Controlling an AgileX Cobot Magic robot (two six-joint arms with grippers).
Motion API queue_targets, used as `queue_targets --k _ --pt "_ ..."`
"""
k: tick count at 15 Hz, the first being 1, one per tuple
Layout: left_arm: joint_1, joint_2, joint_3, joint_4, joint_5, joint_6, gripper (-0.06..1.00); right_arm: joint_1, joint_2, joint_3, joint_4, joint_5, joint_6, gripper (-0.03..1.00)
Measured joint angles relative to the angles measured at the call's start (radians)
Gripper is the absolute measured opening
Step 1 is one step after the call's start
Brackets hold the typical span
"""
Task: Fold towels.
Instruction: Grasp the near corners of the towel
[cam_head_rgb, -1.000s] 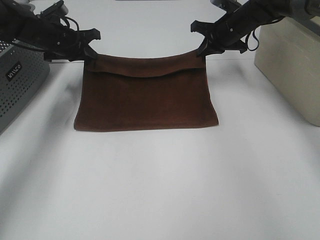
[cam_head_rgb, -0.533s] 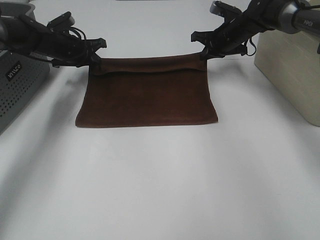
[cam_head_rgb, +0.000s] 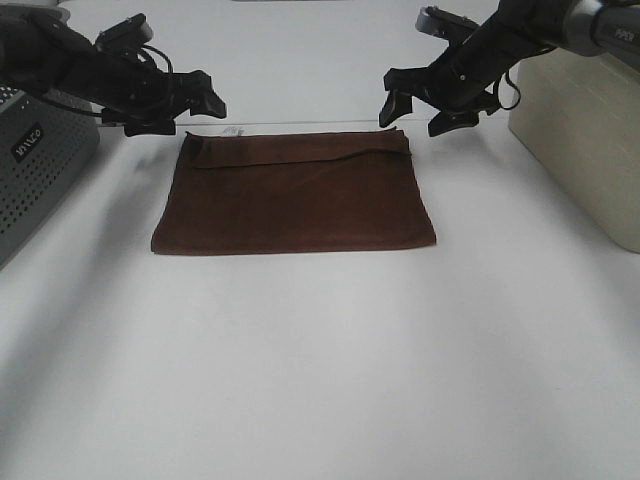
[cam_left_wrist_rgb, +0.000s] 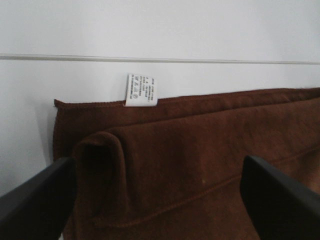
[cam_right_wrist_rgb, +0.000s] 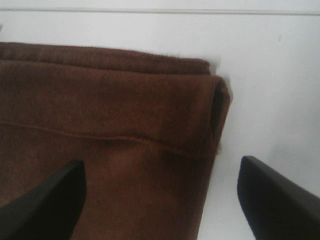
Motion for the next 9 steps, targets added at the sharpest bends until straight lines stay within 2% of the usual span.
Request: queue_targets --k 3,6,9 --pt "0.005 -0.013 -0.003 0.057 0.176 -0.026 0.84 0.000 -0.038 0.000 -0.004 0.159 0.000 0.78" --pt "0.012 -0.017 -0.003 0.100 0.329 -0.172 0.84 0.000 -0.049 0.000 -0.013 0.295 0.058 0.78" --pt "0.012 -0.093 0.086 0.199 0.361 -0.272 0.84 0.000 -0.056 0.000 -0.024 0.345 0.098 0.78"
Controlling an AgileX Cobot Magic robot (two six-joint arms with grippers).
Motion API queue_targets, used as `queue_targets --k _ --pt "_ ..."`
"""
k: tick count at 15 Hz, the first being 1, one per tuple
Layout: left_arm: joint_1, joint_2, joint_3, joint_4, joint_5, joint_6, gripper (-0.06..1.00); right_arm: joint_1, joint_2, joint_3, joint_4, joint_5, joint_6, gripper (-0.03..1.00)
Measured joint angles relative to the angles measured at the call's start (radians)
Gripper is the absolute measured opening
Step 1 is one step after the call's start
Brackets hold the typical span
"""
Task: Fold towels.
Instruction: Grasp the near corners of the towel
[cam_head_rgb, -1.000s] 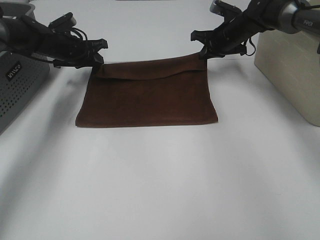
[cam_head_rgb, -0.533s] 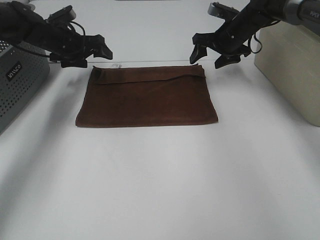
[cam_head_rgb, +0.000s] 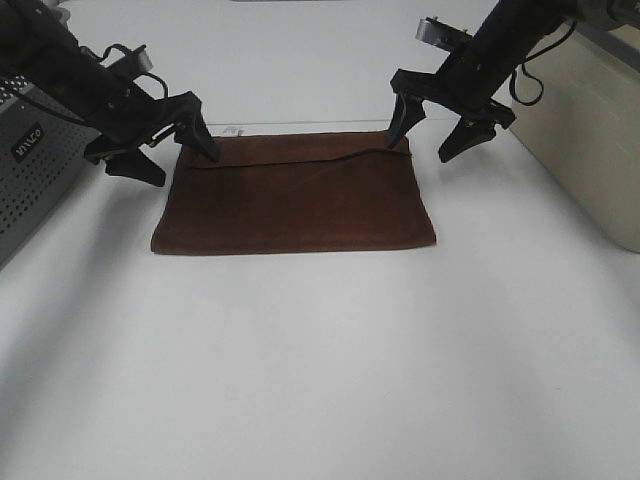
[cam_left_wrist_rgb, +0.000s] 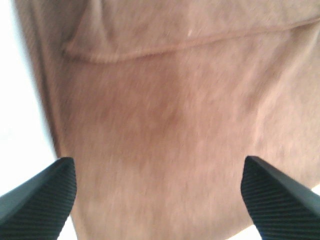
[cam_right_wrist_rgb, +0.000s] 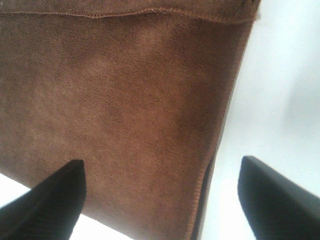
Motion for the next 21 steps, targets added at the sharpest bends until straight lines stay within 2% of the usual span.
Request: queue_targets --k 3,5,7,9,12,18,20,21 --pt "0.021 -0.146 0.248 0.018 -0.091 -0.026 0.84 0.000 -0.072 0.080 -0.002 0.000 0.009 0.77" --pt "0.028 -0.200 0.380 0.028 -0.140 -0.014 0.84 0.000 -0.136 0.209 0.008 0.002 0.008 0.77" --pt "0.028 -0.209 0.444 0.050 -0.149 -0.004 0.84 0.000 -0.201 0.357 0.033 -0.038 0.004 0.77" --pt "0.027 -0.209 0.463 0.082 -0.151 -0.002 0.84 0.000 -0.223 0.473 0.088 -0.106 -0.036 0.77" --pt "0.023 -0.209 0.463 0.082 -0.186 -0.002 0.84 0.000 -0.223 0.563 0.143 -0.184 -0.081 0.77" --pt "-0.027 -0.190 0.463 0.063 -0.280 -0.002 0.84 0.000 -0.209 0.569 0.148 -0.234 -0.099 0.77" --pt "-0.043 -0.165 0.463 0.040 -0.300 -0.002 0.84 0.000 -0.181 0.569 0.155 -0.240 -0.122 0.76" --pt "-0.049 -0.157 0.460 0.014 -0.312 -0.002 0.81 0.000 -0.160 0.569 0.171 -0.250 -0.129 0.75"
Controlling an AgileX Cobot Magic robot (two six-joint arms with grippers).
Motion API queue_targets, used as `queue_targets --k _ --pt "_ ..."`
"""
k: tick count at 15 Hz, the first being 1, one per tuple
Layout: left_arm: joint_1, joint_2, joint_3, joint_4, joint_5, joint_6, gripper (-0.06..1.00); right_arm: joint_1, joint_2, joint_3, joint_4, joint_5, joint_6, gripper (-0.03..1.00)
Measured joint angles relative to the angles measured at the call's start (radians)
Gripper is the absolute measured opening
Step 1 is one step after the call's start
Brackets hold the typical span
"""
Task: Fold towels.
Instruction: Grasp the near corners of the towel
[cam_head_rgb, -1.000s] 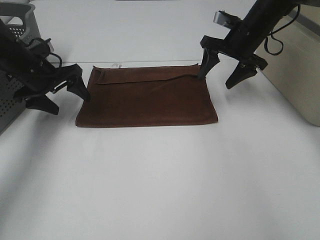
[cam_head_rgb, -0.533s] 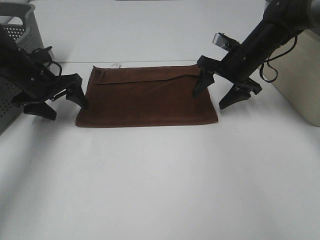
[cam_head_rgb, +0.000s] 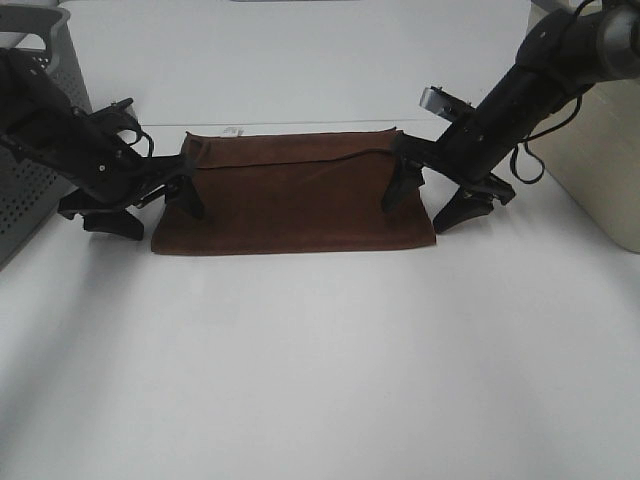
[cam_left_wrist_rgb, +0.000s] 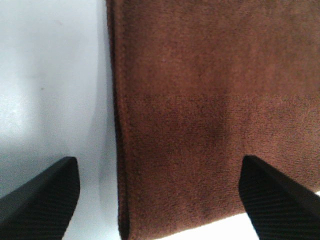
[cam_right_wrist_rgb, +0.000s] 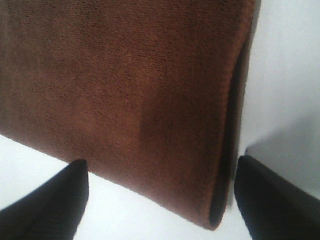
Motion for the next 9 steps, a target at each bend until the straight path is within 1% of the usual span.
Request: queue_targets --k 2,3,4,5,6,7,8,9 --pt "0.000 0.009 -0.003 -0.019 -0.006 0.000 0.70 0.000 0.016 0.000 0.025 -0.012 -0.019 0.68" --pt "0.000 0.011 -0.003 -0.019 -0.009 0.000 0.62 0.000 0.018 0.000 0.038 -0.018 -0.025 0.61" --pt "0.000 0.016 -0.003 -0.019 -0.009 0.000 0.50 0.000 0.020 0.000 0.043 -0.024 -0.026 0.52" --pt "0.000 0.020 -0.003 -0.019 -0.008 0.000 0.35 0.000 0.022 0.000 0.046 -0.030 -0.026 0.42" --pt "0.000 0.020 -0.003 -0.019 -0.008 0.000 0.35 0.000 0.022 0.000 0.046 -0.030 -0.026 0.42" --pt "0.000 0.023 -0.003 -0.019 -0.005 0.002 0.22 0.000 0.024 0.000 0.046 -0.036 -0.026 0.32" --pt "0.000 0.028 -0.003 -0.019 -0.002 0.007 0.08 0.000 0.026 0.000 0.047 -0.041 -0.026 0.20" --pt "0.000 0.029 -0.003 -0.019 -0.002 0.010 0.01 0.000 0.028 0.000 0.047 -0.043 -0.024 0.08"
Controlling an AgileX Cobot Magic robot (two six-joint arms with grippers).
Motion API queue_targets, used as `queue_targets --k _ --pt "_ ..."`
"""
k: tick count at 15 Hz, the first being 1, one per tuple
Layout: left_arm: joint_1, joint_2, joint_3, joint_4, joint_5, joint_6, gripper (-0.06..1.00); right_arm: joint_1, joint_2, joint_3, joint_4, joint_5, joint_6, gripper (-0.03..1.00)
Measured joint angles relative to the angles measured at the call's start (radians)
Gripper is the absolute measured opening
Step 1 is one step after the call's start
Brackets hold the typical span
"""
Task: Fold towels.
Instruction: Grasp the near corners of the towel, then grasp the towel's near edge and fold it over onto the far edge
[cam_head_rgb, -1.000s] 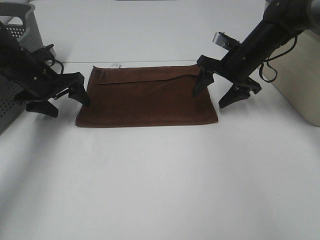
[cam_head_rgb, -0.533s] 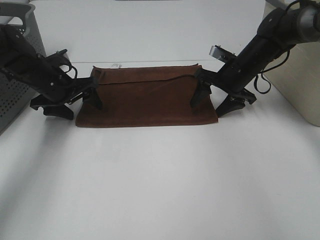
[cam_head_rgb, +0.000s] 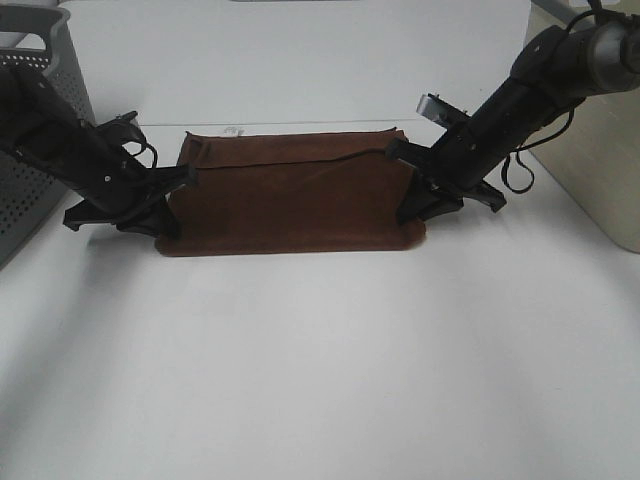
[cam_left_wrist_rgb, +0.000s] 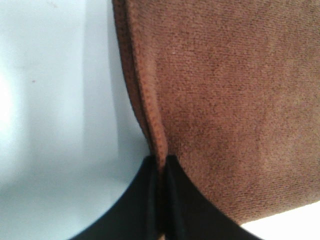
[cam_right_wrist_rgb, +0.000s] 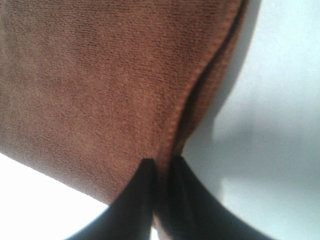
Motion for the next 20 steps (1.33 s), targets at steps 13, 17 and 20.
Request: queue_targets --k 13,17,20 --pt "-0.006 -0.271 0.389 0.054 0.071 0.039 0.00 0.001 -0.319 0.549 -0.037 -0.105 0.024 0.00" --pt "-0.006 -0.344 0.517 0.053 0.045 0.053 0.00 0.002 -0.402 0.728 0.001 -0.157 -0.025 0.00" --pt "-0.006 -0.382 0.523 0.049 0.041 0.056 0.00 0.002 -0.426 0.740 0.018 -0.157 -0.050 0.00"
